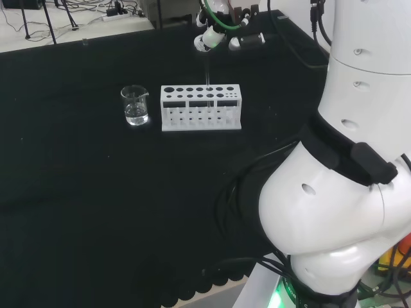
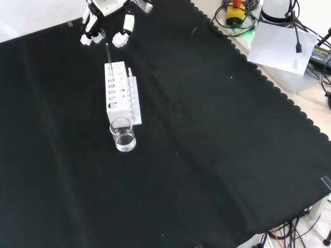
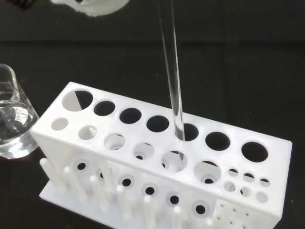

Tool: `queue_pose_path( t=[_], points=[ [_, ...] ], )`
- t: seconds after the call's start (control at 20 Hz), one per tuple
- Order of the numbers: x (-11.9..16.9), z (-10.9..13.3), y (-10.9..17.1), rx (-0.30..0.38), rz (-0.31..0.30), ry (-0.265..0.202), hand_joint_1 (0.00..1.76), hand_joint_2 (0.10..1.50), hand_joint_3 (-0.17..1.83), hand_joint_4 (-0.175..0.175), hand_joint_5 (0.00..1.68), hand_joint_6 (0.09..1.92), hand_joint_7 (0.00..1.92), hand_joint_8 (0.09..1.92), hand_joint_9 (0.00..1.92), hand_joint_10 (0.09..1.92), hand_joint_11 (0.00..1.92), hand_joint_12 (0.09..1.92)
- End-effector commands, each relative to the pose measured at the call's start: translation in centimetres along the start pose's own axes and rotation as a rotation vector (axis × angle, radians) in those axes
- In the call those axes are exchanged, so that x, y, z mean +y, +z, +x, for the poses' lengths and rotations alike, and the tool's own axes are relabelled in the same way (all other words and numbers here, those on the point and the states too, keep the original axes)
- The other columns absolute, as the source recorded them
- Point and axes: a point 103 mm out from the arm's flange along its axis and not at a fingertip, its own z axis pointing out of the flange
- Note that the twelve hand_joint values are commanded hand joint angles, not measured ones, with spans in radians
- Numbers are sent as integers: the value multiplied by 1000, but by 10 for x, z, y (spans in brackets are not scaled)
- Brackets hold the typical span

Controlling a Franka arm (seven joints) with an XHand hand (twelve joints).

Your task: Take the glass rod from the white test tube rack.

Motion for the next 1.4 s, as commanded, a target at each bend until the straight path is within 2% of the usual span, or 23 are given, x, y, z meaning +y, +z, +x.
queue_pose_path(
  t=[0.05, 0.2, 0.45, 0.8, 1.2, 1.4],
  points=[
    [3, -1, 11, 0, 25, 4, 772, 766, 641, -146, 522, 521, 1027, 695, 1255, 631, 724, 1226],
    [4, 1, 16, -3, 32, 4, 781, 763, 648, -150, 544, 702, 1129, 692, 1337, 655, 802, 1207],
    [8, -4, 22, -3, 37, 7, 833, 765, 649, -158, 619, 800, 1203, 684, 1402, 660, 886, 1186],
    [14, 0, 24, 2, 35, 6, 976, 742, 691, -175, 700, 843, 1294, 667, 1515, 623, 1104, 1093],
    [15, 0, 28, -10, 44, 5, 1024, 715, 735, -175, 746, 858, 1257, 682, 1545, 602, 1226, 1015],
    [19, 6, 29, -2, 50, -3, 1090, 690, 745, -175, 798, 852, 1240, 710, 1547, 572, 1341, 915]
  ],
)
